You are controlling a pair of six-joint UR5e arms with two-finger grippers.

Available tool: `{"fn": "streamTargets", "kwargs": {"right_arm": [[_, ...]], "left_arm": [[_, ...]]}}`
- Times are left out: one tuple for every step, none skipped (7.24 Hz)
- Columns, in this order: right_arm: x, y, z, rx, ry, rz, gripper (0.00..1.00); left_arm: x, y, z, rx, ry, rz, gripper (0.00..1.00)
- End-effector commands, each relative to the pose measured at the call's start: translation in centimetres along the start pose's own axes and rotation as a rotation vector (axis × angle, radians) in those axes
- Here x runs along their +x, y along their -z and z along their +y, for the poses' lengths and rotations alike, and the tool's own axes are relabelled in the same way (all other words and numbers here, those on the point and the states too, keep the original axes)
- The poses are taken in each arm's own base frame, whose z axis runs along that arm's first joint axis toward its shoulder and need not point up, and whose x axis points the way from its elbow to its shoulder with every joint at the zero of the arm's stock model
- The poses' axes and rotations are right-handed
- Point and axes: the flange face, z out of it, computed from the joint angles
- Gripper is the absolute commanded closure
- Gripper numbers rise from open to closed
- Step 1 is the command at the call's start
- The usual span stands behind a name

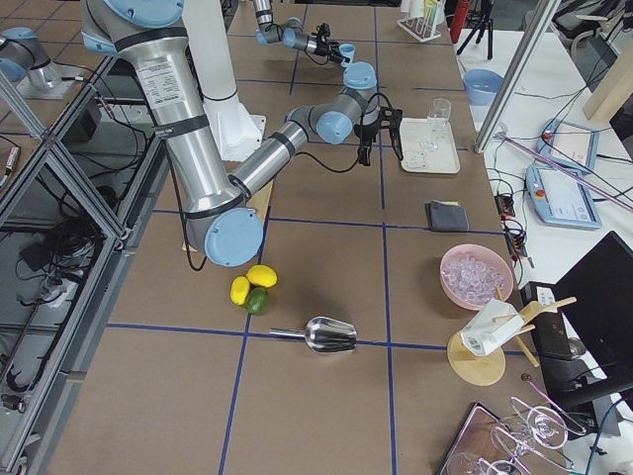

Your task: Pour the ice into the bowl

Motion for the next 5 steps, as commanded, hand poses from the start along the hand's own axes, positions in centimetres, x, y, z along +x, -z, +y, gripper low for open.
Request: {"fn": "streamTargets", "kwargs": {"right_arm": [[0.1, 0.0, 0.0, -0.001, -0.001, 0.001, 0.0], [0.2, -0.1, 0.1, -0.003, -0.001, 0.003, 0.0], [0.1, -0.1, 0.0, -0.003, -0.001, 0.003, 0.0], [0.2, -0.2, 0.0, -0.003, -0.002, 0.004, 0.0], [0.3, -0.2, 0.0, -0.002, -0.003, 0.006, 0.0]], "left_arm": [[-0.4, -0.9, -0.7, 0.003, -0.045, -0.015, 0.47], [-0.4, -0.9, -1.4, 0.013, -0.008, 0.004, 0.76], [0.0, -0.6, -1.9, 0.015, -0.005, 0.027, 0.96], [1.8, 0.2, -3.7, 0.037, -0.098, 0.098, 0.97], [5.1, 0.8, -5.7, 0.095, -0.092, 0.195, 1.0]]}}
